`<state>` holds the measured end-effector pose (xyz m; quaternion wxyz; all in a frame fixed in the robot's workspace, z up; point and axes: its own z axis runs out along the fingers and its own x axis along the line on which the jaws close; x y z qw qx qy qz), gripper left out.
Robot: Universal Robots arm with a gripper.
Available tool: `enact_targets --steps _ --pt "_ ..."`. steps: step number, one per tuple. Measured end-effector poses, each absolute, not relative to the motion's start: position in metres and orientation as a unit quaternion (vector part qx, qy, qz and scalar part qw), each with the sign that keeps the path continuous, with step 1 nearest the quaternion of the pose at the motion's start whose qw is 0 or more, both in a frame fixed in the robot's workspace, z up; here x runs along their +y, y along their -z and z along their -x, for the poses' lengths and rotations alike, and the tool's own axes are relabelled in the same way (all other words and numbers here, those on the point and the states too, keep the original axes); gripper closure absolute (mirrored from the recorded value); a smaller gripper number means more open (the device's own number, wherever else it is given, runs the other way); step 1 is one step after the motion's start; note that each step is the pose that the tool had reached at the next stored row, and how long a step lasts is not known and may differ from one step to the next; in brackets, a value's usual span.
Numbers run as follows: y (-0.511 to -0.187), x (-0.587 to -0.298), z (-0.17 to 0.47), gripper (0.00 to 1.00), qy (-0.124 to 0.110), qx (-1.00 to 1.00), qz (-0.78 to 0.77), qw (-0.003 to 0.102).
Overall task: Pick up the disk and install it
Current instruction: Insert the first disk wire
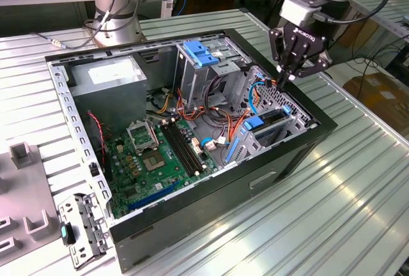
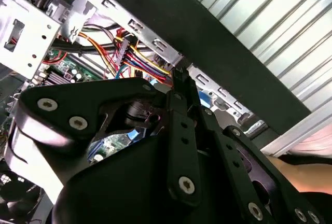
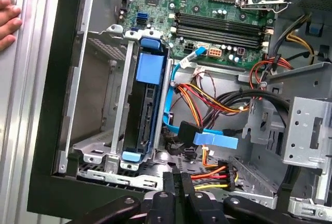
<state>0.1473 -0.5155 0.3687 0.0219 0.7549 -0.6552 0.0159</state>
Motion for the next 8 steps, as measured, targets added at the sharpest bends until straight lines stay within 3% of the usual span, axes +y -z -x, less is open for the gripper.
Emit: enact_targets --steps 8 --pt "-0.3679 -0.5155 -0.1464 0.84 -0.014 -0.72 -0.694 0.023"
